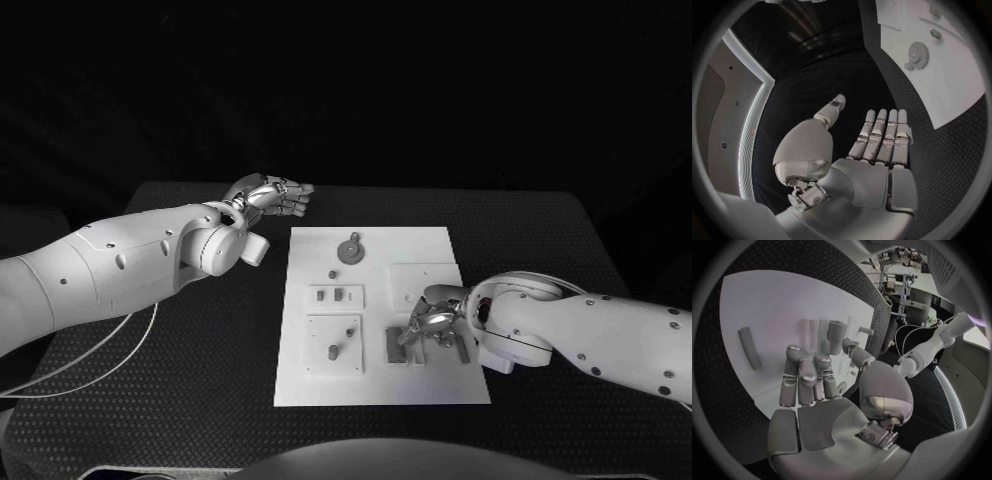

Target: Assemble the parts on the task board

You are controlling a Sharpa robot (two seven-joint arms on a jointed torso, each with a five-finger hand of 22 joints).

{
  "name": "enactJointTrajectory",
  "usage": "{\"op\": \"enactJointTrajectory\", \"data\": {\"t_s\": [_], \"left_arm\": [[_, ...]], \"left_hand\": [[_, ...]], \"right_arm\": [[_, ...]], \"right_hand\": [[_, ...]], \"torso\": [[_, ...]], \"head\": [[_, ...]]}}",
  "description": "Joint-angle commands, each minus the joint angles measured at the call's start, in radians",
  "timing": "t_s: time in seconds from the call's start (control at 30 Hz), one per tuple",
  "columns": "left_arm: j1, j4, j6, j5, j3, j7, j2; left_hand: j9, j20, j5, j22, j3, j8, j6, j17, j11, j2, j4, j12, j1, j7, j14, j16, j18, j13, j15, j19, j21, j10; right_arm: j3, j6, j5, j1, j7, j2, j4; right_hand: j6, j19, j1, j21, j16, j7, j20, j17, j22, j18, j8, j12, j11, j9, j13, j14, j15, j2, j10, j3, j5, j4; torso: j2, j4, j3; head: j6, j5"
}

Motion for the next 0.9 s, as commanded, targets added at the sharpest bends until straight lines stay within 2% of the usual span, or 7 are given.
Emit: {"op": "enactJointTrajectory", "data": {"t_s": [0.03,0.17,0.33,0.6,0.7,0.9], "left_arm": [[0.001,0.001,0.012,0.003,0.001,0.006,0.002],[0.001,0.002,0.013,0.003,0.001,0.007,0.002],[0.001,0.001,0.014,0.003,0.001,0.001,0.001],[0.001,0.002,0.016,0.003,0.001,0.0,0.001],[0.001,0.002,0.017,0.003,0.001,-0.002,0.001],[0.001,0.002,0.019,0.002,0.001,-0.002,0.0]], "left_hand": [[0.002,-0.001,-0.002,-0.001,0.0,0.003,-0.006,0.001,0.001,-0.008,0.0,0.001,0.002,0.039,-0.005,-0.007,0.002,-0.001,0.0,0.0,0.002,-0.005],[0.002,-0.001,-0.002,-0.001,0.0,0.003,-0.006,0.001,0.001,-0.008,0.0,0.001,0.002,0.039,-0.005,-0.007,0.002,-0.001,0.0,0.0,0.002,-0.005],[0.002,-0.001,-0.002,-0.001,0.0,0.003,-0.006,0.002,0.001,-0.007,0.0,0.001,0.002,0.039,-0.005,-0.007,0.002,-0.001,0.0,0.0,0.002,-0.005],[0.002,-0.001,-0.002,-0.002,0.0,0.004,-0.006,0.002,0.001,-0.007,0.0,0.001,0.002,0.039,-0.005,-0.007,0.002,-0.001,0.0,-0.001,0.002,-0.005],[0.002,-0.001,-0.002,-0.002,0.0,0.004,-0.006,0.002,0.001,-0.007,0.001,0.001,0.001,0.039,-0.005,-0.007,0.001,-0.001,0.001,-0.001,0.002,-0.005],[0.002,-0.001,-0.002,-0.002,0.0,0.004,-0.006,0.002,0.001,-0.008,0.002,0.001,0.0,0.04,-0.005,-0.007,0.001,-0.001,0.001,-0.002,0.002,-0.005]], "right_arm": [[0.0,0.056,-0.096,-0.001,0.036,-0.003,0.009],[-0.001,0.093,-0.144,-0.001,0.048,-0.004,0.02],[-0.001,0.118,-0.188,-0.006,0.051,-0.001,0.034],[-0.001,0.125,-0.207,-0.012,0.032,0.0,0.034],[-0.001,0.13,-0.207,-0.012,0.026,0.003,0.032],[-0.001,0.132,-0.239,-0.017,0.011,0.009,0.026]], "right_hand": [[0.02,0.005,0.02,0.005,0.006,0.003,-0.002,0.003,0.015,0.001,0.009,0.006,-0.005,0.003,-0.002,0.01,-0.005,-0.019,0.01,0.0,0.004,-0.009],[0.029,0.012,0.059,0.005,0.009,0.0,-0.002,0.005,0.013,0.001,0.012,0.009,-0.008,0.005,-0.005,0.019,-0.007,-0.066,0.017,0.012,0.004,0.006],[0.038,0.015,0.073,0.006,0.011,-0.004,-0.002,0.008,0.013,0.001,0.016,0.014,-0.011,0.008,-0.005,0.024,-0.008,-0.091,0.024,0.007,0.004,0.022],[0.049,0.019,0.072,0.007,0.014,-0.009,-0.003,0.015,0.013,0.001,0.021,0.019,-0.016,0.011,-0.006,0.034,-0.01,-0.098,0.033,0.0,0.004,0.044],[0.061,0.024,0.067,0.008,0.016,-0.014,-0.005,0.022,0.013,0.001,0.025,0.022,-0.021,0.014,-0.006,0.045,-0.013,-0.097,0.041,-0.003,0.004,0.064],[0.074,0.031,0.071,0.01,0.018,-0.02,-0.01,0.032,0.013,0.001,0.03,0.025,-0.028,0.016,-0.008,0.059,-0.018,-0.091,0.053,-0.004,0.004,0.078]], "torso": [[0.0,0.0003,-0.0005],[0.0,0.0,-0.0005],[0.0,0.0005,-0.0002],[0.0,0.0007,-0.0008],[0.0,0.0009,-0.0006],[0.0,0.0011,-0.0007]], "head": [[-0.001,-0.001],[-0.001,-0.001],[-0.003,0.0],[-0.004,0.0],[-0.005,0.001],[-0.007,0.001]]}}
